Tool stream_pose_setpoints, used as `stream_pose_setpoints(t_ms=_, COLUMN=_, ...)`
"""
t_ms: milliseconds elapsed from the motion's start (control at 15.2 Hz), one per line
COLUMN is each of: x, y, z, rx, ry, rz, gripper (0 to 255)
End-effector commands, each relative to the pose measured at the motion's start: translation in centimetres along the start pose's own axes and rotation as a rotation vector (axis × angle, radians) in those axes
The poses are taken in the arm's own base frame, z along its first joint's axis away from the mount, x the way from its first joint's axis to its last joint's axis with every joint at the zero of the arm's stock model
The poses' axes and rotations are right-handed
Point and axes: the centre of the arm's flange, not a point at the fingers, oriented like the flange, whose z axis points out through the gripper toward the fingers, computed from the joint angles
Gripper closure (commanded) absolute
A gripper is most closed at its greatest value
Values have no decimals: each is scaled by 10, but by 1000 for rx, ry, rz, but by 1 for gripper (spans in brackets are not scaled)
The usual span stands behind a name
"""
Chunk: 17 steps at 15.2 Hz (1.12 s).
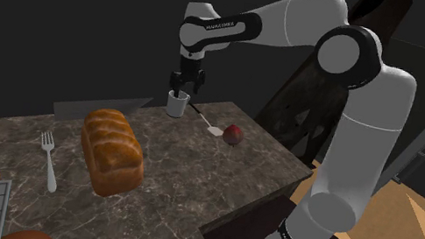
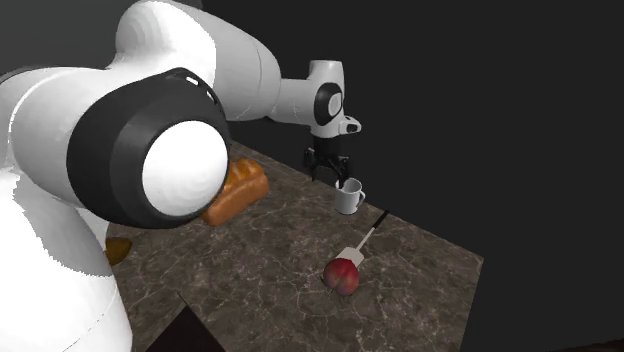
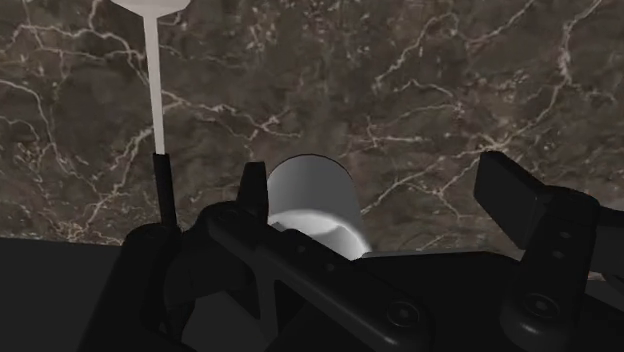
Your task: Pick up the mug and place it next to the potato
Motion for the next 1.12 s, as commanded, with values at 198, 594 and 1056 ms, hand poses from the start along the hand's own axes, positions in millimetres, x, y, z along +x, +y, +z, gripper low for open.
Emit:
stream_pose_setpoints(t_ms=198, x=60, y=-7, z=28, rx=0, ry=9, rz=22, gripper=0)
stream_pose_setpoints(t_ms=594, x=87, y=-11, z=55, rx=0, ry=13, rz=31, gripper=0)
stream_pose_setpoints(t_ms=1056, x=87, y=-11, z=79, rx=0, ry=13, rz=31, gripper=0)
